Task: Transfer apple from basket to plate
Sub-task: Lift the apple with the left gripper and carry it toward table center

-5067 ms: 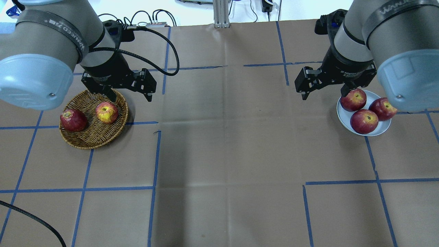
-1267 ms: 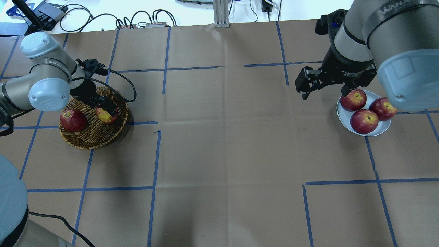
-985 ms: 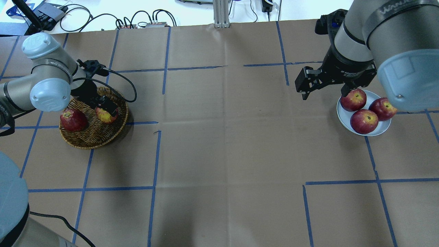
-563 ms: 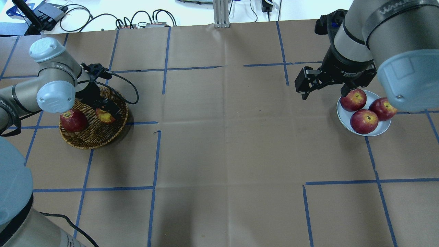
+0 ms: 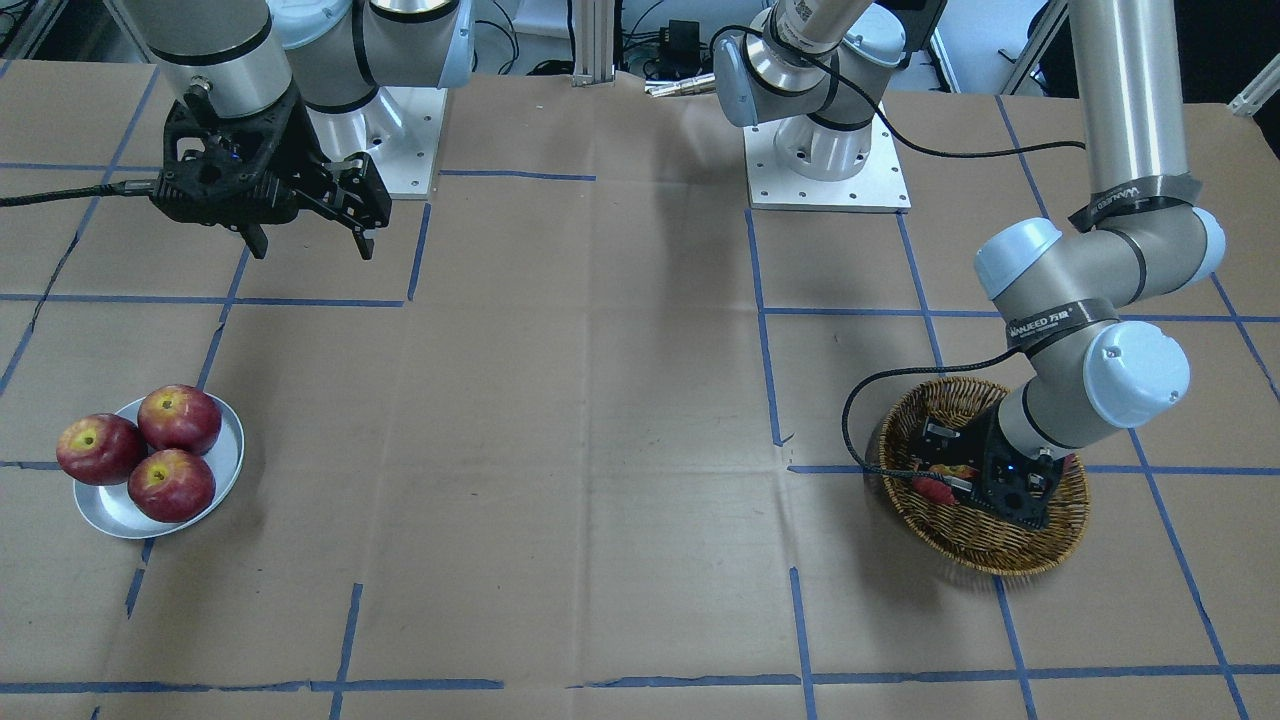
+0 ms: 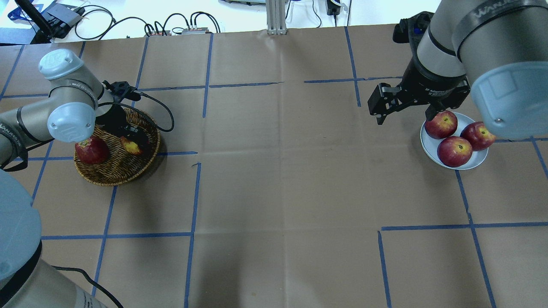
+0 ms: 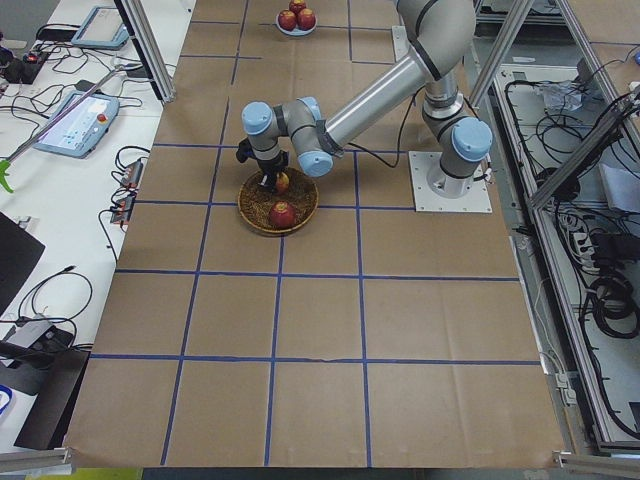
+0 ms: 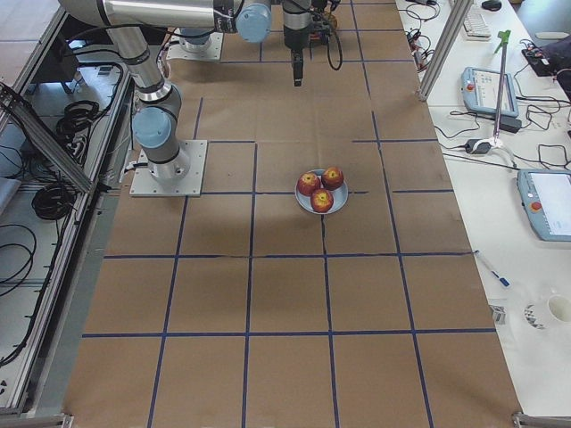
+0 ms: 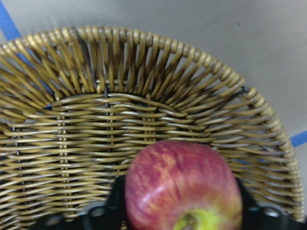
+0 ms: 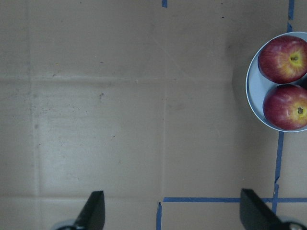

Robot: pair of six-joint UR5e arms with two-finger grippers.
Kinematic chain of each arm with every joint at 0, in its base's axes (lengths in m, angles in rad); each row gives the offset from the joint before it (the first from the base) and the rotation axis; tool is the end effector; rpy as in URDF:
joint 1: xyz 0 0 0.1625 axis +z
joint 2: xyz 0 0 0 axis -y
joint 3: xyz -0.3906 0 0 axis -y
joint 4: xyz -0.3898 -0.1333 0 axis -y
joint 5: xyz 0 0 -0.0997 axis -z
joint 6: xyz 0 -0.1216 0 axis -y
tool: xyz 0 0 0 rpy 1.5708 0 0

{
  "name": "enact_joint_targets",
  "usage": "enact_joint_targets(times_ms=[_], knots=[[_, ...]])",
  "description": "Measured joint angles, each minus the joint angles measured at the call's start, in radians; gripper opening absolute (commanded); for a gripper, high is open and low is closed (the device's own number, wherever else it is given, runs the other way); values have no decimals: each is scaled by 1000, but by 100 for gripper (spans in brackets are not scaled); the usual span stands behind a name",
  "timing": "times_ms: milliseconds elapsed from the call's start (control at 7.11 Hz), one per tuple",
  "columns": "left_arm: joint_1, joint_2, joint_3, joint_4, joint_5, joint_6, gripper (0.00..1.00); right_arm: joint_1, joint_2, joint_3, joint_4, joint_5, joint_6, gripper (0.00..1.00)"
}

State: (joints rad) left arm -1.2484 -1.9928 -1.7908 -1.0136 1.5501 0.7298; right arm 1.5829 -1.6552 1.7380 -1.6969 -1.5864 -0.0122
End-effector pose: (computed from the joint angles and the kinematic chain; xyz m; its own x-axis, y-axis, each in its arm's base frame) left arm 0.0490 -0.5753 0.1558 -0.9168 0.3928 0.0718 0.3966 0.9167 0.0494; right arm 0.1370 -0.4588 0.4023 -0.9996 -0.0236 0.0161 -0.0243 0.9988 -0.0431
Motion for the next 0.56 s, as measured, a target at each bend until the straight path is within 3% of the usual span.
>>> enact_joint_targets(times_ms=[281,563], knots=[[-65,69,20,-18,-2,-126,43,-1,0,0,0,-1,0,100],[-238,106,39,-28,-3,-394,43,0,0,0,0,0,0,100]])
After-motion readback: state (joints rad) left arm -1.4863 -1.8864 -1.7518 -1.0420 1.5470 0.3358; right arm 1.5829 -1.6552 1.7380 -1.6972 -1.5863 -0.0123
